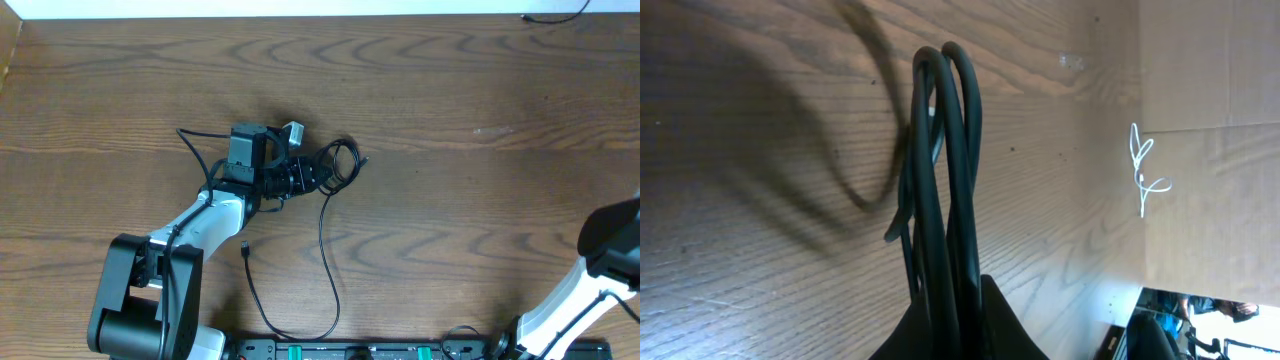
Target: Untangle cables
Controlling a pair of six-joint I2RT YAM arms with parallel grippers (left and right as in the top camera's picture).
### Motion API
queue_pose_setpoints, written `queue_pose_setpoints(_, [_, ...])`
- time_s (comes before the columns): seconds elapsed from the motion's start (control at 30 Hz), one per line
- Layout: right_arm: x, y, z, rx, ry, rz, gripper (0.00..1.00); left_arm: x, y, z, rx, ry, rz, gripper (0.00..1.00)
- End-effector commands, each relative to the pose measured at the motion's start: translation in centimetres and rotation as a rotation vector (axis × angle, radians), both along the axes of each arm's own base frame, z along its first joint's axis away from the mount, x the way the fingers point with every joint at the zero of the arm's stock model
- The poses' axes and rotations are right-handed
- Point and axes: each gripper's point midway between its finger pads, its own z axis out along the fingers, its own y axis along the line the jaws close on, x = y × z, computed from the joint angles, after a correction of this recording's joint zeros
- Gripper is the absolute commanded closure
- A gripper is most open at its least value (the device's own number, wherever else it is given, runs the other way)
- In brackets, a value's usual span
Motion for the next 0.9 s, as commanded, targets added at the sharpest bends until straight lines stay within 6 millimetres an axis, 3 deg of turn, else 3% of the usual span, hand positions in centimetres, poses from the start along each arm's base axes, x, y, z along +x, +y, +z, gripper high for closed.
queue_pose_setpoints(0.0, [1.1,-3.8,-4.1,-0.093,0.094,-0.162,0.99,0.3,0.2,0.0,0.022,-0.022,0.001,0.92])
queue_pose_setpoints(0.1, [2.0,-6.9,-9.8,-0.216,0.241,-0.266,0.99,0.2,0.2,-0.1,0.024,-0.016,0.001,0.92])
queue_pose_setpoints(0.23, [3.0,-8.3,-17.2,-0.209,0.383,-0.261,0.98,0.2,0.2,-0.1,0.024,-0.015,0.001,0.92])
queue_pose_setpoints(0.37, [3.1,-8.1,-25.8,-0.140,0.557,-0.235,0.78,0.1,0.2,-0.2,0.020,-0.005,0.007,0.92])
queue_pose_setpoints(0.4, [2.8,-7.9,-27.9,-0.102,0.599,-0.234,0.72,0.2,0.2,-0.2,0.020,-0.005,0.007,0.92])
queue_pose_setpoints(0.47, [2.3,-7.3,-30.4,-0.054,0.659,-0.230,0.33,0.2,0.2,-0.2,0.020,-0.005,0.007,0.92])
queue_pose_setpoints(0.5, [2.0,-6.9,-30.9,-0.043,0.681,-0.219,0.20,0.2,0.2,-0.2,0.020,-0.005,0.007,0.92])
queue_pose_setpoints(0.53, [1.9,-6.7,-31.0,-0.041,0.691,-0.216,0.01,0.1,0.2,-0.2,0.020,-0.005,0.007,0.92])
queue_pose_setpoints(0.6, [1.6,-6.3,-29.9,-0.039,0.694,-0.213,0.01,0.2,0.2,-0.1,0.020,-0.006,0.007,0.92])
queue_pose_setpoints(0.7, [0.9,-5.4,-26.1,-0.035,0.666,-0.192,0.01,0.3,0.2,0.0,0.011,0.003,0.017,0.92])
queue_pose_setpoints(0.73, [0.4,-4.4,-23.4,-0.002,0.629,-0.167,0.01,0.5,0.0,0.4,-0.010,0.004,0.028,0.92])
queue_pose_setpoints(0.87, [-0.9,-0.4,-16.4,0.096,0.521,-0.014,0.01,1.7,-0.9,2.8,-0.106,-0.050,0.032,0.92])
